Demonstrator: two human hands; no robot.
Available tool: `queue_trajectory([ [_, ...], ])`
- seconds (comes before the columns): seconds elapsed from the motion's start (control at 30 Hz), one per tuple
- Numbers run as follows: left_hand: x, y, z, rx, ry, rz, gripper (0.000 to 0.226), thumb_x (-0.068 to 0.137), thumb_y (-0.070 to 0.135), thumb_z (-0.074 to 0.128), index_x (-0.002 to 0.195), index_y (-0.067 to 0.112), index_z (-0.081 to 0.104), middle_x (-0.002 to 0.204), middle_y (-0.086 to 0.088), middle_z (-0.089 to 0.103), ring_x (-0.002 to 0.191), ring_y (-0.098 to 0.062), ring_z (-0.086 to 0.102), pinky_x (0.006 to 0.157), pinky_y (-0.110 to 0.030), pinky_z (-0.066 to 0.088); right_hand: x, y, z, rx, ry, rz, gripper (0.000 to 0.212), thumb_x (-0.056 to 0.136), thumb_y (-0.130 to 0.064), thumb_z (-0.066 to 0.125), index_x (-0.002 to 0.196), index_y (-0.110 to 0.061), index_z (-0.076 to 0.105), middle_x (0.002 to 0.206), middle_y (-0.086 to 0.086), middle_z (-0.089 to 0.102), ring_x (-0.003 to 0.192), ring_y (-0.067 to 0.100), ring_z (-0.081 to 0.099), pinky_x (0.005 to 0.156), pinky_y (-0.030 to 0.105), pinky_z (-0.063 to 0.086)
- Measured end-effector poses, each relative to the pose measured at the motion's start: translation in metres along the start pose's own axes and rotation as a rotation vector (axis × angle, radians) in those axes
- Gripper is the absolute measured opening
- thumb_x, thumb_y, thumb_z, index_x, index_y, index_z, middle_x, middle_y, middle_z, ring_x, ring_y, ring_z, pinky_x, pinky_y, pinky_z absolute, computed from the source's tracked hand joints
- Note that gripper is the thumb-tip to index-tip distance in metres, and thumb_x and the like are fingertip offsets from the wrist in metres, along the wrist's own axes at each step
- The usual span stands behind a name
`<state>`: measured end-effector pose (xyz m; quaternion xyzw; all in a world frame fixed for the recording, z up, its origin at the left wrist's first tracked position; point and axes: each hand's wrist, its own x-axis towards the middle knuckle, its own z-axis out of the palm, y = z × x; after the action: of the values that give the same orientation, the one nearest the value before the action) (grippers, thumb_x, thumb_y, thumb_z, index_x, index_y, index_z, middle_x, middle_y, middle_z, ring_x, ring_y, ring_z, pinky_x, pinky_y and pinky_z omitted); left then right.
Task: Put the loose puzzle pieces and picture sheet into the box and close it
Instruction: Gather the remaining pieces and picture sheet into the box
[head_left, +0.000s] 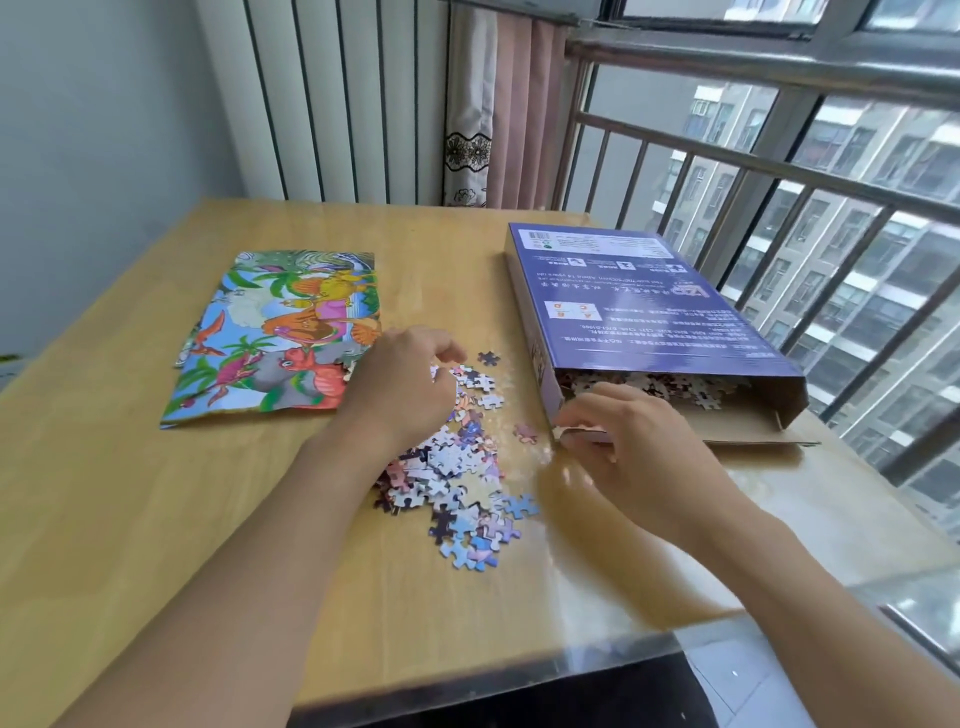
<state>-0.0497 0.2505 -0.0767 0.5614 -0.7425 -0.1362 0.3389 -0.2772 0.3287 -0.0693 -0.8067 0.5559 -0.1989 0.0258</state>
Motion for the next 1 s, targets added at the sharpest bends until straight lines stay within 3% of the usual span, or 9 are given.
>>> queue_trajectory([
  [0.13,0.004,-0.011,-0.011,0.123,0.082,-0.126,0.027,0.09,0.017,0.058,0.114,0.02,0.072,0.117,-0.004,0.069,0.106,-0.024,0.061,0.09,-0.037,0.051,-0.001,-0.041,0.019,0.03,-0.084,0.02,0.032,0.1,-0.034,0.052,0.124,-0.015,0.06,0.122,-0.001,0.064,0.106,0.021,0.06,0.091,0.032,0.047],
  [0.3,0.004,-0.019,-0.016,0.179,-0.032,-0.248,0.032,0.09,0.021,0.056,0.121,0.023,0.066,0.116,-0.006,0.068,0.109,-0.028,0.059,0.093,-0.045,0.052,0.008,-0.069,0.033,0.061,-0.199,0.162,0.022,0.101,-0.033,0.045,0.09,-0.018,0.033,0.093,-0.002,0.042,0.09,0.02,0.038,0.07,0.026,0.022],
  [0.47,0.004,-0.018,-0.017,0.148,-0.057,-0.256,0.03,0.091,0.021,0.055,0.119,0.023,0.066,0.111,-0.004,0.068,0.107,-0.028,0.059,0.092,-0.046,0.052,0.024,-0.063,0.027,0.154,-0.216,0.132,0.012,0.087,-0.005,0.054,0.08,-0.013,0.049,0.067,0.002,0.048,0.064,0.022,0.045,0.053,0.024,0.037],
  [0.57,0.004,-0.019,-0.017,0.112,-0.058,-0.253,0.03,0.092,0.018,0.054,0.118,0.022,0.066,0.111,-0.004,0.068,0.1,-0.027,0.063,0.086,-0.044,0.056,0.033,-0.051,0.024,0.185,-0.224,0.126,0.014,0.079,-0.003,0.062,0.093,-0.004,0.063,0.083,0.01,0.067,0.082,0.03,0.063,0.074,0.046,0.055],
  [0.7,0.005,-0.02,-0.018,0.097,-0.047,-0.243,0.031,0.091,0.014,0.053,0.119,0.02,0.066,0.118,-0.003,0.067,0.1,-0.027,0.062,0.087,-0.042,0.054,0.031,-0.052,0.005,0.291,-0.291,0.165,0.053,0.075,-0.032,0.085,0.118,-0.009,0.063,0.109,0.008,0.07,0.102,0.02,0.064,0.09,0.044,0.054],
  [0.77,0.006,-0.024,-0.021,0.117,0.004,-0.233,0.031,0.091,0.015,0.055,0.119,0.02,0.067,0.12,-0.004,0.067,0.099,-0.029,0.063,0.087,-0.042,0.053,0.019,-0.053,0.001,0.216,-0.481,0.167,0.102,0.062,-0.056,0.089,0.146,-0.021,0.043,0.149,-0.001,0.049,0.132,0.013,0.048,0.11,0.034,0.042],
  [0.83,0.008,-0.03,-0.024,0.16,0.049,-0.232,0.031,0.09,0.024,0.06,0.12,0.022,0.066,0.123,-0.003,0.066,0.104,-0.028,0.061,0.09,-0.043,0.051,0.006,-0.056,0.01,0.14,-0.622,0.125,0.139,0.057,-0.075,0.079,0.161,-0.028,-0.001,0.167,-0.015,-0.003,0.153,0.005,0.0,0.125,0.031,0.011],
  [0.9,0.008,-0.037,-0.026,0.232,0.004,-0.236,0.045,0.086,0.046,0.066,0.127,0.028,0.062,0.134,0.001,0.058,0.121,-0.026,0.052,0.1,-0.047,0.045,0.003,-0.057,0.029,0.088,-0.559,0.085,0.139,0.063,-0.089,0.061,0.158,-0.026,-0.019,0.163,-0.017,-0.024,0.149,0.002,-0.024,0.126,0.032,-0.004],
  [1.0,0.008,-0.043,-0.024,0.324,-0.196,-0.268,0.078,0.074,0.073,0.065,0.141,0.036,0.048,0.151,0.003,0.04,0.14,-0.027,0.032,0.111,-0.053,0.033,0.015,-0.06,0.053,0.002,-0.372,0.001,0.13,0.069,-0.095,0.038,0.157,-0.02,-0.02,0.165,-0.008,-0.026,0.149,0.008,-0.029,0.126,0.037,-0.004],
])
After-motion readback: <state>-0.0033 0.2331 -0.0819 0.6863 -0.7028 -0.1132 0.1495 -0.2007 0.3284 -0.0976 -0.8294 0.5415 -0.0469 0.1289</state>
